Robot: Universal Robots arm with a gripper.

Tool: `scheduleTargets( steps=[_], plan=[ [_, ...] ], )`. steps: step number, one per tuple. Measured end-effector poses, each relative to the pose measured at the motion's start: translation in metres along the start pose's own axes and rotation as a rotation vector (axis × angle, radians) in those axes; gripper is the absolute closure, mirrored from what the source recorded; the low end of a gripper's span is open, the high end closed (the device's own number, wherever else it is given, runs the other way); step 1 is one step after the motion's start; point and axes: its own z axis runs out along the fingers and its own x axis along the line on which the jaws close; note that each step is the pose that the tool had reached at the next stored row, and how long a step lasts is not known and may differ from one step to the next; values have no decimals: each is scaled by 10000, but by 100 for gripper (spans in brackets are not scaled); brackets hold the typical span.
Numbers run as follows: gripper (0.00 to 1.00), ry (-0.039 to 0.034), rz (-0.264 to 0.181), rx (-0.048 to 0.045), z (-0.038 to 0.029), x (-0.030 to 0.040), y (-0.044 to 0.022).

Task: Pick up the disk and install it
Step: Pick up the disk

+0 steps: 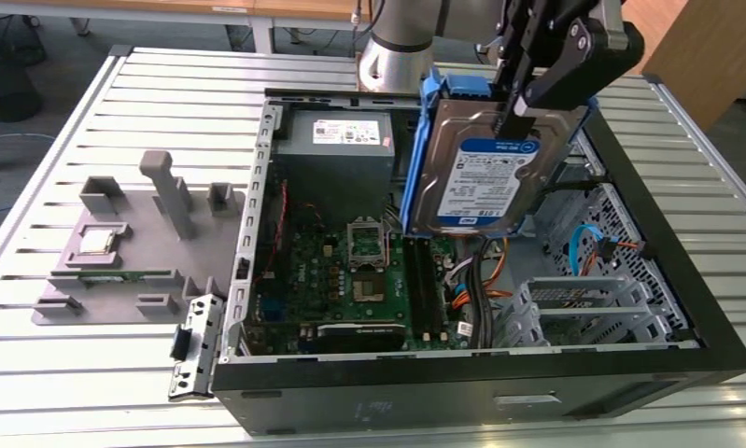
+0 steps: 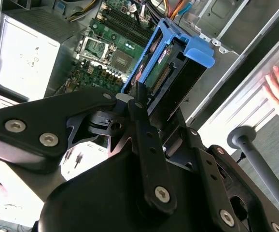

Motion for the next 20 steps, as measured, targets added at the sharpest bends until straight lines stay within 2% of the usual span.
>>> scheduleTargets(
  steps=[4, 15, 20],
  plan=[
    [65, 0, 0, 0, -1, 43, -6],
    [65, 0, 0, 0, -2, 64, -6],
    [65, -1, 0, 0, -2, 108, -10]
  ],
)
